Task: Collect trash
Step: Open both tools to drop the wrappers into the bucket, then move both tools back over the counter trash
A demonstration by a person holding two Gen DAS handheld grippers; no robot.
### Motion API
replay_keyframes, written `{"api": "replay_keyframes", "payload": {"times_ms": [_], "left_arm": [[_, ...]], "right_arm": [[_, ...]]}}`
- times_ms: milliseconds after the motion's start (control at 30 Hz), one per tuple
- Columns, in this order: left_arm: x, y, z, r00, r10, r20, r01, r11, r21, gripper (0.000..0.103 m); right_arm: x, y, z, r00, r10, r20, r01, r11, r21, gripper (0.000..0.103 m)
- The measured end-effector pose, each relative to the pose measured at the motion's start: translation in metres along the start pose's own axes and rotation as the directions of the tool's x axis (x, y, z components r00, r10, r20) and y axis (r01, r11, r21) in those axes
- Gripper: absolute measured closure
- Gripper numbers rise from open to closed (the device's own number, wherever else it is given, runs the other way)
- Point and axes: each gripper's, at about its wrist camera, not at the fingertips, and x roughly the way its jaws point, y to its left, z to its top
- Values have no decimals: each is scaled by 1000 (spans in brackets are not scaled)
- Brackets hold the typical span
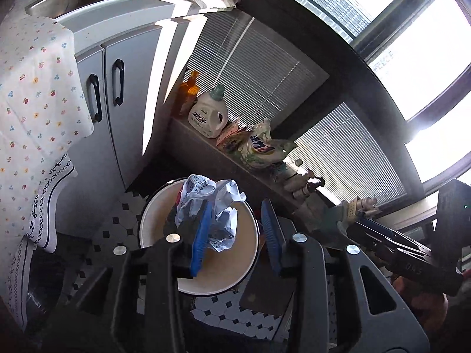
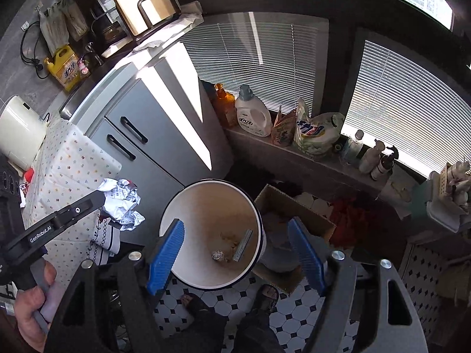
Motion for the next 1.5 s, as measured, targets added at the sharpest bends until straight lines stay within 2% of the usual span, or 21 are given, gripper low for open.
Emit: {"api": "replay_keyframes", "payload": {"times_ms": [67, 200, 400, 667, 933, 1000, 1167, 1367, 1500], "left_arm": [[-1, -4, -1, 1000, 5, 12, -5, 1000, 11, 34], [-7, -1, -1, 999, 34, 4, -34, 999, 29, 31], [-40, 25, 4, 991, 117, 59, -118, 993, 7, 22], [-96, 68, 4, 968, 213, 131, -208, 977, -47, 19], [-159, 127, -3, 933, 300, 201, -268, 948, -171, 13], [-177, 143, -6, 919, 327, 220, -286, 937, -201, 8], [-219, 181, -15, 876, 398, 274, -330, 907, -263, 7], [-272, 221, -29, 805, 483, 345, -380, 866, -327, 6], [-304, 252, -39, 771, 524, 362, -396, 840, -372, 6]], "right_arm": [[0, -2, 0, 1000, 2, 3, -2, 1000, 11, 31], [1, 4, 0, 1000, 13, 7, -13, 1000, 13, 31], [3, 31, 3, 998, 60, 0, -60, 998, -4, 30], [1, 92, 9, 993, 115, 13, -113, 990, -86, 27], [0, 173, 5, 984, 176, 8, -171, 964, -201, 18], [0, 193, 5, 982, 188, 12, -181, 958, -221, 14], [-4, 246, -1, 972, 231, 49, -209, 939, -272, 8], [-8, 308, -10, 951, 298, 82, -256, 908, -331, 8], [-4, 351, -17, 941, 329, 78, -280, 889, -363, 8]]}}
